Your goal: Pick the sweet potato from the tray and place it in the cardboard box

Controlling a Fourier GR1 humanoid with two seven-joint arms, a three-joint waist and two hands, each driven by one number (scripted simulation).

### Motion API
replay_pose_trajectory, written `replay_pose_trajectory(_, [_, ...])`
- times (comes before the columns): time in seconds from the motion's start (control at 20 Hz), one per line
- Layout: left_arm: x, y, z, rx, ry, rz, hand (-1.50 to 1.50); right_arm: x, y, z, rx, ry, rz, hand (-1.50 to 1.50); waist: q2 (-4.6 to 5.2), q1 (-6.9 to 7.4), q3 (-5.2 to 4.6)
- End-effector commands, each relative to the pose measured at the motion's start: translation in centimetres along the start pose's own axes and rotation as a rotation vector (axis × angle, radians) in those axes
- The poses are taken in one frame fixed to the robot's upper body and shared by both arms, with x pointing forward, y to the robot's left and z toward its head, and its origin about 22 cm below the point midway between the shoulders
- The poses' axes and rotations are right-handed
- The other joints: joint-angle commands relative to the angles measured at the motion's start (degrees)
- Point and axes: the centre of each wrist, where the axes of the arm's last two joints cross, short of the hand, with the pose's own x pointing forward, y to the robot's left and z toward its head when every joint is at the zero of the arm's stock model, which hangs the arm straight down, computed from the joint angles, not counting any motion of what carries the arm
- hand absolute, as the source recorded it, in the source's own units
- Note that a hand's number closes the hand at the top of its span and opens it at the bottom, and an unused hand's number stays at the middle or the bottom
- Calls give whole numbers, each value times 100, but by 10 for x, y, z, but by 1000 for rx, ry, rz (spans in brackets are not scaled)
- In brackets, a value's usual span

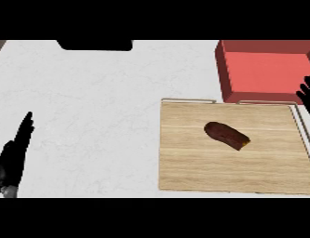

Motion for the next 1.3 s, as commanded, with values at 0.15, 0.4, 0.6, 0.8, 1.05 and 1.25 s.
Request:
replay_pose_trajectory(0.15, [23,-30,-20,-14,-27,148,0,48,35,-38,390,-265,-101,150,-75,49,64])
replay_pose_trajectory(0.4, [27,-53,-21,-56,-13,267,0,11,7,-45,359,-245,199,150,-56,49,69])
replay_pose_trajectory(0.6, [19,-58,-5,-47,-19,267,0,-21,10,-41,372,-434,200,-150,-109,16,71])
replay_pose_trajectory(0.8, [29,-62,-20,-47,-16,263,0,18,-26,-61,429,-446,363,-150,-116,-35,64])
replay_pose_trajectory(1.05, [25,-57,-11,-53,4,264,0,61,-60,-68,505,-318,514,-150,-133,-23,61])
replay_pose_trajectory(1.25, [33,-45,-14,-41,-10,258,0,99,-33,-81,618,-249,565,-150,-152,-31,57])
